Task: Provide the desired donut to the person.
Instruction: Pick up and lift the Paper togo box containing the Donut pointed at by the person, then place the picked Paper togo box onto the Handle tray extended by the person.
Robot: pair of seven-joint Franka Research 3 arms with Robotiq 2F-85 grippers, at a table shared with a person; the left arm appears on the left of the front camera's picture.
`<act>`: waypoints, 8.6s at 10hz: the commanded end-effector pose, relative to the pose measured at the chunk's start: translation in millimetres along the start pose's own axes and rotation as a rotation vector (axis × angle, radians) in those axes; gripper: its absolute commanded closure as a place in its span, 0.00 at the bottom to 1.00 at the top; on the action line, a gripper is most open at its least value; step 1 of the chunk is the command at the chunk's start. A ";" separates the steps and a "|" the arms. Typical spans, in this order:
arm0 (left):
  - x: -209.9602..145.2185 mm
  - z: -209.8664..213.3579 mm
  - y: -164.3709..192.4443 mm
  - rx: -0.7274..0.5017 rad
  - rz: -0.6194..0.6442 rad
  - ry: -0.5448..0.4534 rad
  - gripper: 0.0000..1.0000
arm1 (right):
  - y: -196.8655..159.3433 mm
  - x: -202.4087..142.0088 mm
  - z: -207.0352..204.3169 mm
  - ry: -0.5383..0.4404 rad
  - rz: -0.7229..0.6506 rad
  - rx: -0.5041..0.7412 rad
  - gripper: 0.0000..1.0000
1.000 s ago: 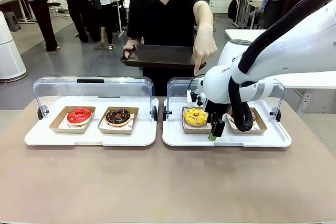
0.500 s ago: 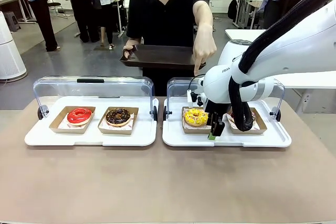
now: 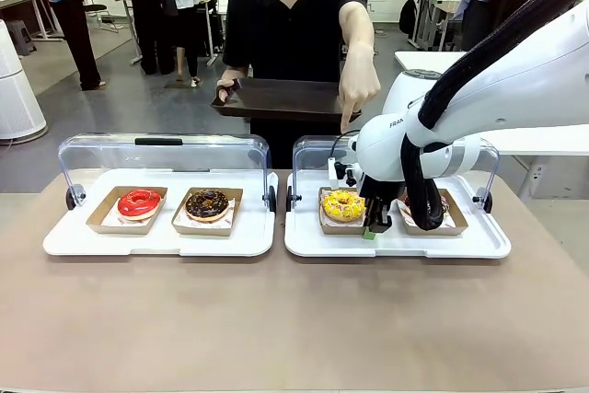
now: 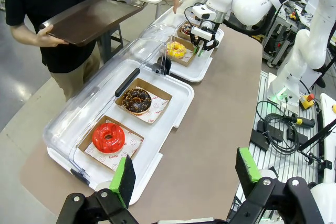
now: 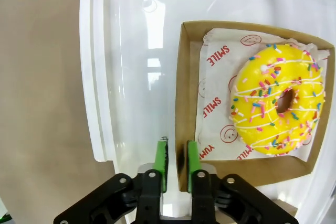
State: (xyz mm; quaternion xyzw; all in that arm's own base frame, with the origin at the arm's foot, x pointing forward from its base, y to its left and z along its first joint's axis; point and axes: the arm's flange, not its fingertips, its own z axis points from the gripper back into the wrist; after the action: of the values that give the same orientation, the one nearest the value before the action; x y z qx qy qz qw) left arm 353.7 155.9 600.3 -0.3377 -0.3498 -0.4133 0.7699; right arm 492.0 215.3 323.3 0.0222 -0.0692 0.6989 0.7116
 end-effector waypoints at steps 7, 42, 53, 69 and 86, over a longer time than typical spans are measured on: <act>-1.3 1.6 -1.0 -0.004 -0.008 0.007 0.00 | 22.7 18.3 32.6 0.050 0.118 -0.040 1.00; -1.3 1.6 -1.0 -0.004 -0.008 0.007 0.00 | 139.9 63.8 272.5 -0.001 0.185 -0.150 0.98; -1.3 1.6 -1.0 -0.004 -0.008 0.007 0.00 | -10.1 101.8 259.2 0.067 0.176 -0.101 0.98; -1.3 1.6 -1.0 -0.004 -0.008 0.007 0.00 | -55.1 86.8 221.8 0.001 0.125 -0.116 0.00; -1.3 1.6 -1.0 -0.004 -0.008 0.007 0.00 | 119.3 -15.0 229.5 0.021 0.136 -0.114 0.00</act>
State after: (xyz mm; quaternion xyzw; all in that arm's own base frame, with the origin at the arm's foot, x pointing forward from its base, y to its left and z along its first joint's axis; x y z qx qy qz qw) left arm 353.7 156.1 600.1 -0.3379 -0.3493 -0.4130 0.7702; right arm 356.4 179.1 549.7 -0.0260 -0.0897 0.7420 0.6639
